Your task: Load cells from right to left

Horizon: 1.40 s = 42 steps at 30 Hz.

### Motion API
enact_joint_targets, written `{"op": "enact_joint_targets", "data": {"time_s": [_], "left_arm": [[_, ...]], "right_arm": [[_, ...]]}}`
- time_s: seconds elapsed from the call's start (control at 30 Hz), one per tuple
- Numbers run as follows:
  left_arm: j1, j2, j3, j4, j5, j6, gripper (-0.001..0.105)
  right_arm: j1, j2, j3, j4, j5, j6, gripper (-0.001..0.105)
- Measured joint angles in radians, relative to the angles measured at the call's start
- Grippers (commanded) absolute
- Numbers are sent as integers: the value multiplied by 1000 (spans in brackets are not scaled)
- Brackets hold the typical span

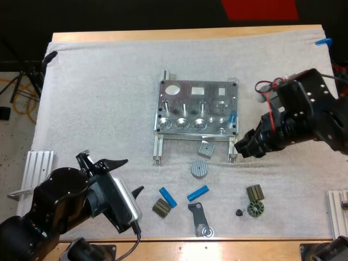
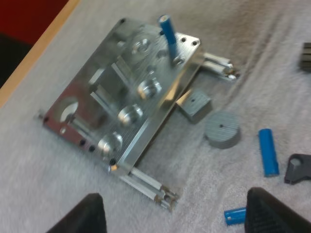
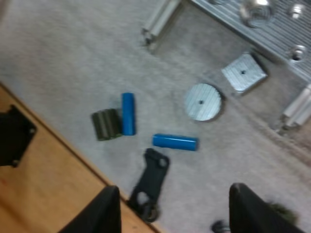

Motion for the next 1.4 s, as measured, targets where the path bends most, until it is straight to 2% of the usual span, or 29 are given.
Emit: {"op": "enact_joint_targets", "data": {"time_s": [0.2,0.4,0.53,0.73,0.8,1.0,1.1,1.17,1.27,1.4], "left_arm": [[0,0,0,0,77,116,60],[0,0,0,0,89,210,60],[0,-1,36,-4,89,274,60],[0,-1,136,-4,95,471,60],[0,-1,187,-4,97,586,60],[0,25,290,-6,97,791,60],[0,76,317,-7,94,901,60],[0,118,322,-14,89,949,60],[0,177,322,-90,89,1008,60],[0,246,322,-210,89,1028,60]], "right_arm": [[0,-42,0,11,-145,16,50],[0,-87,12,25,-208,32,50],[0,-124,59,28,-241,32,50],[0,-180,140,33,-261,32,50],[0,-198,160,33,-272,32,50],[0,-214,174,36,-286,42,50],[0,-214,174,36,-286,43,50],[0,-214,174,36,-287,43,50],[0,-214,174,36,-287,43,50],[0,-214,174,36,-287,43,50]]}}
